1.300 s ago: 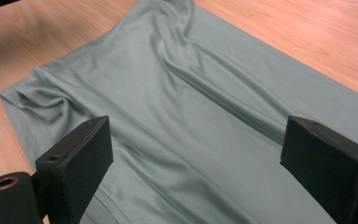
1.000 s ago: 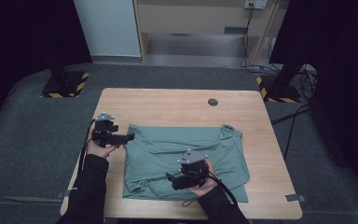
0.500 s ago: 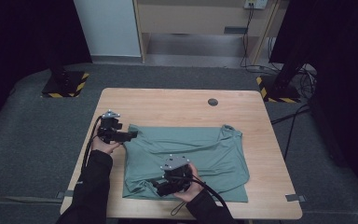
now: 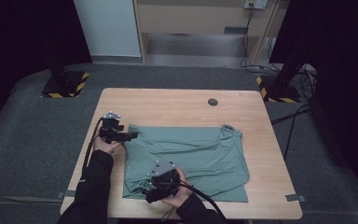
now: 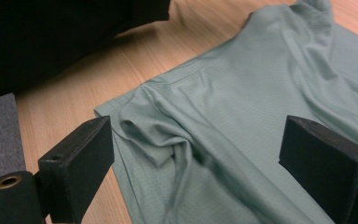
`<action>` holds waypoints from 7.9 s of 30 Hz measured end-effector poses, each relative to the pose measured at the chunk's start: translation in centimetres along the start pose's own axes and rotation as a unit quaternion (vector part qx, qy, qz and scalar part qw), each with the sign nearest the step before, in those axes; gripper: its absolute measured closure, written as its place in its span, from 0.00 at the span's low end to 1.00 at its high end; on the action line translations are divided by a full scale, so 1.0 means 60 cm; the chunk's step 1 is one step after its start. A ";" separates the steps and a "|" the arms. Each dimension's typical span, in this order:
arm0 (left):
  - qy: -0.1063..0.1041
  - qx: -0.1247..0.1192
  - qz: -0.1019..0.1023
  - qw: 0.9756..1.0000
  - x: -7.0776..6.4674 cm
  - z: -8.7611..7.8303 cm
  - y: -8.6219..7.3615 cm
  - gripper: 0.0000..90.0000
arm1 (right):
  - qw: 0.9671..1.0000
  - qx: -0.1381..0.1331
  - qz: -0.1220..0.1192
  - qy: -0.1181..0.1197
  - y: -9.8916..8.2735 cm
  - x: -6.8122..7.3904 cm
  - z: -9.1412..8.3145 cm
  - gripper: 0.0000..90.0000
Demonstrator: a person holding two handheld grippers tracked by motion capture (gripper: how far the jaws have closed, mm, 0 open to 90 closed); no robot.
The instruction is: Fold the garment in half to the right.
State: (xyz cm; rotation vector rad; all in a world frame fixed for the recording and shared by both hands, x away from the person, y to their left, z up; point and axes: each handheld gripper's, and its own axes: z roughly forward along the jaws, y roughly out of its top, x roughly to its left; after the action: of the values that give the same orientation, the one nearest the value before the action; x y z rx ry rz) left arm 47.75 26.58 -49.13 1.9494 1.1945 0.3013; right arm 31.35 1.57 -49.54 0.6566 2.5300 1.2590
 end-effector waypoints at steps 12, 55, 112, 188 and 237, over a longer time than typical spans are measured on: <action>-0.011 0.007 -0.012 1.000 0.015 0.014 -0.017 0.17 | 0.999 0.017 -0.023 0.015 0.000 0.032 0.035 0.11; 0.018 0.006 0.017 1.000 -0.007 0.058 -0.037 0.40 | 0.997 0.056 -0.041 0.014 -0.009 0.063 0.103 0.20; 0.115 -0.018 -0.023 0.993 0.001 -0.127 0.033 0.93 | 0.996 -0.087 -0.011 0.031 0.092 0.102 0.031 0.90; -0.006 0.042 0.105 0.994 -0.311 0.162 0.144 0.93 | 0.993 -0.038 0.072 -0.088 -0.101 -0.048 -0.185 0.90; 0.024 0.020 0.032 0.999 -0.191 0.125 0.048 0.46 | 0.983 -0.016 0.089 -0.162 -0.144 -0.092 -0.155 0.30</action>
State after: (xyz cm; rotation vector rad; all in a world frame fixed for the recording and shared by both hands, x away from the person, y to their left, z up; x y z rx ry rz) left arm 47.85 12.59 -49.50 2.0270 1.1780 0.3614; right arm 29.94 -12.13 -50.77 1.0092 2.2202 1.1367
